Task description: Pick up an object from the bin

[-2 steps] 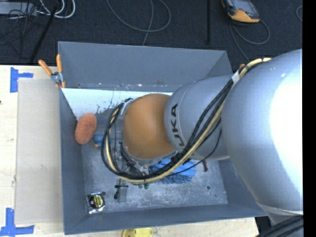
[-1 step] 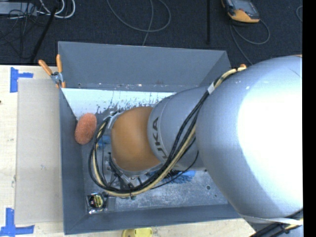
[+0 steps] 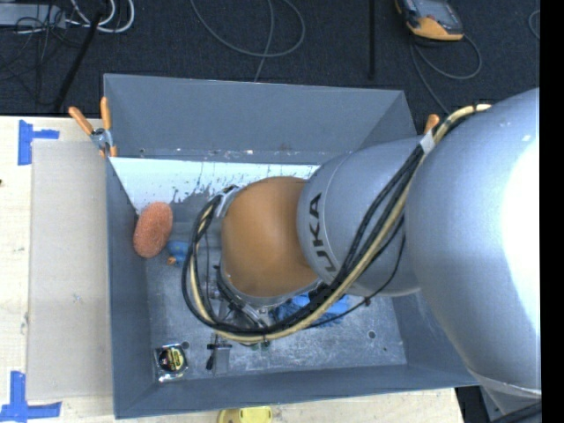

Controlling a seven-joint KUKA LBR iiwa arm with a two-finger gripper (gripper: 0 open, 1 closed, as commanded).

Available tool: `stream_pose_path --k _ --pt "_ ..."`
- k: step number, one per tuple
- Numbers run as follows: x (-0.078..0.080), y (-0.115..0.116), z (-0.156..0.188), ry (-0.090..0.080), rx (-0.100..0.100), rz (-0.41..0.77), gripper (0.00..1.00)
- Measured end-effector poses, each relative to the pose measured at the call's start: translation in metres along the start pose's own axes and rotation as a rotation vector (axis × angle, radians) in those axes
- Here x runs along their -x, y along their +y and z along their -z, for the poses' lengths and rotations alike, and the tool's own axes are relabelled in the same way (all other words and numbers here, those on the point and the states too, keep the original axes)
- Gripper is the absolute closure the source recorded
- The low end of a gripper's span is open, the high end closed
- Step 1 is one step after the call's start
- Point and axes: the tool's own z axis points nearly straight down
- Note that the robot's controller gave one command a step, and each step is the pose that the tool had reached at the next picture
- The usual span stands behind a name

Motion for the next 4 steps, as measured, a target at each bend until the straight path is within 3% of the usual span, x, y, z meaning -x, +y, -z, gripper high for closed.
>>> stream_pose_path --k 1,2,3,4 --pt "0.001 -0.005 0.027 -0.017 0.006 -0.023 0.0" --pt "0.012 -0.056 0.009 -0.008 0.004 -0.041 0.0" --pt "0.056 -0.06 0.032 -0.007 0.0 0.086 0.0" --pt "0.072 -0.078 0.031 -0.012 0.003 0.179 0.0"
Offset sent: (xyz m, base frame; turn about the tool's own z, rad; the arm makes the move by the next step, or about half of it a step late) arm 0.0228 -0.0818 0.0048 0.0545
